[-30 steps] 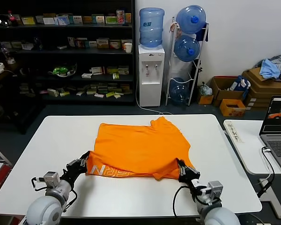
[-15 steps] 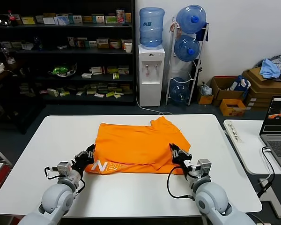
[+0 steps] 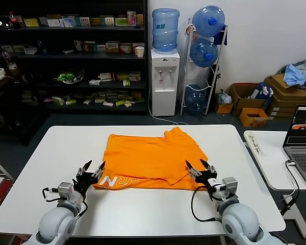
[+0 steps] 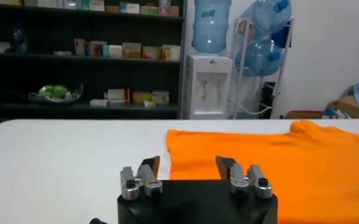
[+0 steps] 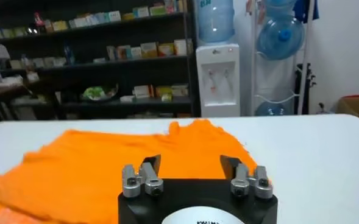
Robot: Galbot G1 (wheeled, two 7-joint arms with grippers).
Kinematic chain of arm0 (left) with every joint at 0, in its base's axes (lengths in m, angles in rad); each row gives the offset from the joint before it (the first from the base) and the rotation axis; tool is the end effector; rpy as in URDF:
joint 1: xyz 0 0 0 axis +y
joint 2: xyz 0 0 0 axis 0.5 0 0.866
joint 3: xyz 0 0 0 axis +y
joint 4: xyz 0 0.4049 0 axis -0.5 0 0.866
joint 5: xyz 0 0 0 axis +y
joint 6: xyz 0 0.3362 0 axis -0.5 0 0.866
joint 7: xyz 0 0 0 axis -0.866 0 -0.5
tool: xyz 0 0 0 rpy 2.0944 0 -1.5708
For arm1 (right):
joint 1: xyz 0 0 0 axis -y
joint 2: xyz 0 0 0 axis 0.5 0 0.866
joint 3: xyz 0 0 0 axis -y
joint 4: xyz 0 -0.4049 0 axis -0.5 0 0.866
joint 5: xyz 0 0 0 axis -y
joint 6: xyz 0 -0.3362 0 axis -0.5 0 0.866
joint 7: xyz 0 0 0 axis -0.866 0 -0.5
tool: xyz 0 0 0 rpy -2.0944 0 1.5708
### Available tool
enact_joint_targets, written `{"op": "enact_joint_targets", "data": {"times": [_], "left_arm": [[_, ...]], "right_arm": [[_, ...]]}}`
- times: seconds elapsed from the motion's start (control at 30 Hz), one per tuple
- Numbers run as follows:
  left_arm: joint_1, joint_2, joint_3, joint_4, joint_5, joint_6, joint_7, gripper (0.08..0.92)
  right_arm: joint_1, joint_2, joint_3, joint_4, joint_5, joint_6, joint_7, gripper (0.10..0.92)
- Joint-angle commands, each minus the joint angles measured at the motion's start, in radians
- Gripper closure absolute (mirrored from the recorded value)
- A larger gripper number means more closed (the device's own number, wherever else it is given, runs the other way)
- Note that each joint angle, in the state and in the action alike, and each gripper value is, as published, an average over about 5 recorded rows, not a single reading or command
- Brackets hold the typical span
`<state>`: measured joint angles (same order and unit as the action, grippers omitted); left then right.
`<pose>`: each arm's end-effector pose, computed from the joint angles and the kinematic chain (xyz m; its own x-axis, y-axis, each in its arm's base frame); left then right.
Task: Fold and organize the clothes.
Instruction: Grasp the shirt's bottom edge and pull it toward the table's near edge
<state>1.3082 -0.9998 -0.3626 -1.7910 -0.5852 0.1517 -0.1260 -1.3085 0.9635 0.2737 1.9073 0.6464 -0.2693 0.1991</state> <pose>0.2336 0.1349 -0.3805 -0.9425 0.1298 0.3079 0.1217 0.9915 -0.0455 0.2231 -0.1033 -0.3558 -0.9005 -0.2042 0.3839 -0.1886 0.9789 0.0781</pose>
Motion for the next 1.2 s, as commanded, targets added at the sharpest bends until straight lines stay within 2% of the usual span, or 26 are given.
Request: {"op": "enact_joint_targets", "data": {"times": [0.03,0.2,0.97,1.1,1.2], "left_arm": [[0.184,-0.020,-0.085,-0.039,0.033,-0.009,0.052,0.226],[0.170,-0.040,-0.076,-0.016,0.037,-0.013,0.067,0.179],[0.087,-0.019,-0.042,-0.001,-0.033,0.041,0.054,0.177],[0.085,-0.021,-0.036,0.001,-0.033,0.042,0.055,0.178],[0.086,-0.022,-0.031,0.003,-0.032,0.042,0.056,0.197]], "right_arm": [[-0.173,-0.015,0.113,-0.005,-0.076,0.006,-0.046,0.213],[-0.146,0.001,0.108,-0.013,-0.071,-0.003,-0.048,0.203],[-0.082,0.038,0.028,-0.021,-0.031,-0.059,-0.042,0.207],[-0.081,0.041,0.022,-0.020,-0.034,-0.062,-0.041,0.240],[-0.081,0.045,0.019,-0.021,-0.036,-0.064,-0.038,0.306]]}}
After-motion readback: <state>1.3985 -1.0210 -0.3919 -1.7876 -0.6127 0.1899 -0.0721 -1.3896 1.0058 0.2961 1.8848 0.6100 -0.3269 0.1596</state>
